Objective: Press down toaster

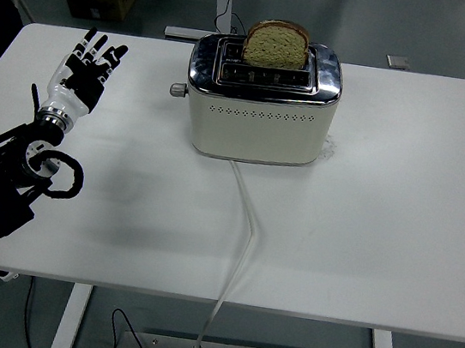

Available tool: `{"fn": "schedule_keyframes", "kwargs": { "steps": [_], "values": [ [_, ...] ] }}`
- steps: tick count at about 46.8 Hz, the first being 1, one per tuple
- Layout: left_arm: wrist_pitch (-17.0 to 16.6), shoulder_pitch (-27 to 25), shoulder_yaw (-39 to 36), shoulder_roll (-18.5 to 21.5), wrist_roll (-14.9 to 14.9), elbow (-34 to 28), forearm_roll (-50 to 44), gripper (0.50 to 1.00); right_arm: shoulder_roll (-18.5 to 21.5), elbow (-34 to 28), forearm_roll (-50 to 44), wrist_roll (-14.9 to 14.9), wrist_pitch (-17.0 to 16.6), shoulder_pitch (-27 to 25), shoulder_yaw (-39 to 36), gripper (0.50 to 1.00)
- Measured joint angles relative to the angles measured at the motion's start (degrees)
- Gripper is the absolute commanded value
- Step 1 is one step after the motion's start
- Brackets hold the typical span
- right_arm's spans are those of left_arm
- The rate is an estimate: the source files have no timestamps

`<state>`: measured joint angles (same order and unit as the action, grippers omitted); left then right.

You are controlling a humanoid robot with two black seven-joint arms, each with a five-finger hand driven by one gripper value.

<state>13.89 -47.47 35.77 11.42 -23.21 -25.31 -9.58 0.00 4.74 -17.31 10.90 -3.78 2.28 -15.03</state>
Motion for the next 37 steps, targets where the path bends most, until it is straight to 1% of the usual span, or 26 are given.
{"fn": "schedule_keyframes", "kwargs": {
  "steps": [37],
  "values": [
    [-0.2, 0.0, 0.1, 0.2, 0.0, 0.0, 0.4, 1.000, 0.0, 0.0, 0.0, 0.0, 0.0, 0.0, 0.0, 0.998]
  ]
}}
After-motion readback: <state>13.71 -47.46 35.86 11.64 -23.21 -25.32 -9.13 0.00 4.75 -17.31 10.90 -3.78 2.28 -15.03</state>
